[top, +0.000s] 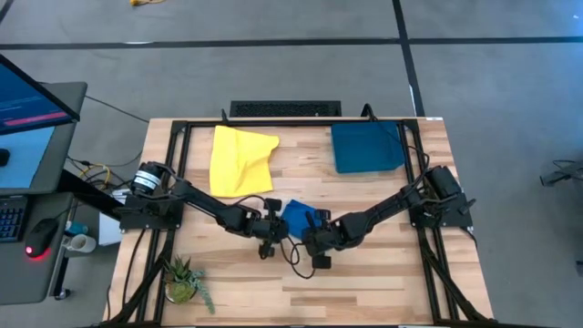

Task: Roll microfiber towels into tight, uniform cylinder then place into a basket
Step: Roll the blue microfiber cloth

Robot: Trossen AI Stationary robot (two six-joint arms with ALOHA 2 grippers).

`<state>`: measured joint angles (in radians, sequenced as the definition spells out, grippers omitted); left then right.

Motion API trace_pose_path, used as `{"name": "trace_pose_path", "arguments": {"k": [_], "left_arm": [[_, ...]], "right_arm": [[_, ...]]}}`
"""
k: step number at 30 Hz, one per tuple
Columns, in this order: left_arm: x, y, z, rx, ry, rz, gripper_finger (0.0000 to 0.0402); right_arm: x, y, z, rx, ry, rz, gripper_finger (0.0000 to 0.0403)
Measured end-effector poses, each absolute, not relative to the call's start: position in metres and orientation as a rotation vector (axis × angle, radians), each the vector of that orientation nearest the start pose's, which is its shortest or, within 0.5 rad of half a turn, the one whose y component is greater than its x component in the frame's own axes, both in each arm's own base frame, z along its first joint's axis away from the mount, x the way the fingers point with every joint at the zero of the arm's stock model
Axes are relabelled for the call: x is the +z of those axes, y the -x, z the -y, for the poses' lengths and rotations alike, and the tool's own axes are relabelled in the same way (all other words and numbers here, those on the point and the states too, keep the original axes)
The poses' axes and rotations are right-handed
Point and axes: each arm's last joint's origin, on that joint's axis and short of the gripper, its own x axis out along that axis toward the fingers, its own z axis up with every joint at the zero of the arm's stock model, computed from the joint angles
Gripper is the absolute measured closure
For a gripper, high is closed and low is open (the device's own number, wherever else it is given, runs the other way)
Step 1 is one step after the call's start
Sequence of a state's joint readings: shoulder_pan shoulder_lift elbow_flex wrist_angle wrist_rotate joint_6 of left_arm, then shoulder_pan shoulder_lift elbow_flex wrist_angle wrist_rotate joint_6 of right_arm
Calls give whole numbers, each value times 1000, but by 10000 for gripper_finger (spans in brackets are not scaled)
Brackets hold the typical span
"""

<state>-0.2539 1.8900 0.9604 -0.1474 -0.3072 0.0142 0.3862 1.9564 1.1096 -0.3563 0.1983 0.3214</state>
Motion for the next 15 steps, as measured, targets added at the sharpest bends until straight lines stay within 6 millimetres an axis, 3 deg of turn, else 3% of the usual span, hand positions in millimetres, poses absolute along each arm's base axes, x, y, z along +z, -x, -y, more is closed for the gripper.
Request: {"name": "trace_pose_path", "arguments": {"k": [8, 15], "left_arm": [[113, -334, 84, -126, 74, -1080, 385], [114, -335, 90, -342, 405, -1131, 384]], "right_arm": [[123, -337, -134, 135, -137, -1196, 390], [126, -347, -136, 421, -353, -1175, 380]]}}
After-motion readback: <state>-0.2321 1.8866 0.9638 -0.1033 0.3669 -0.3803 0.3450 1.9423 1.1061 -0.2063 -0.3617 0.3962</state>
